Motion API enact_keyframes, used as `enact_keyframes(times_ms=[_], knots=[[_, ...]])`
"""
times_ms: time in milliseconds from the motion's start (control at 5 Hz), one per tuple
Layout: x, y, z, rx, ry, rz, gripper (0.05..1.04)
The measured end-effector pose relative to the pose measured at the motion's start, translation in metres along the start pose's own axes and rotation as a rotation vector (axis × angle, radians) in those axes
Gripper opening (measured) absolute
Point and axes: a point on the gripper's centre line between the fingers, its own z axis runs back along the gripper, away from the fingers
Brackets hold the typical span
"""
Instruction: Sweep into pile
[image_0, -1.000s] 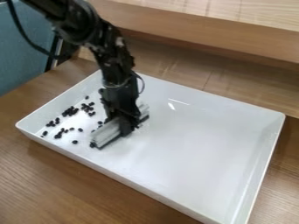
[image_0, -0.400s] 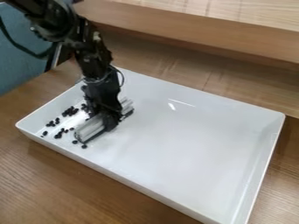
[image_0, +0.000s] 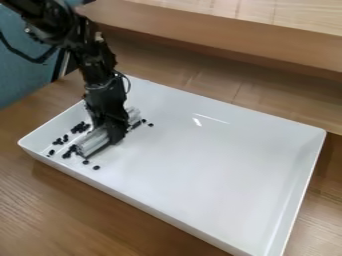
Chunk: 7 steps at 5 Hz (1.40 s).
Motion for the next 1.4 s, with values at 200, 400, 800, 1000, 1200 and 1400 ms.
enact_keyframes(times_ms=[200, 400, 800, 1000, 1200, 1400], knots=[[-0.001, 0.011, 0.000, 0.004, -0.003, 0.023, 0.398], [-0.002, 0.010, 0.000, -0.002, 0.001, 0.025, 0.399], [-0.012, 0.023, 0.001, -0.061, 0.021, 0.087, 0.709], [-0.014, 0.021, 0.006, -0.142, 0.027, 0.118, 0.964], [-0.015, 0.016, 0.011, -0.215, 0.026, 0.141, 0.995], [-0.016, 0.013, 0.018, -0.245, 0.051, 0.163, 0.997]])
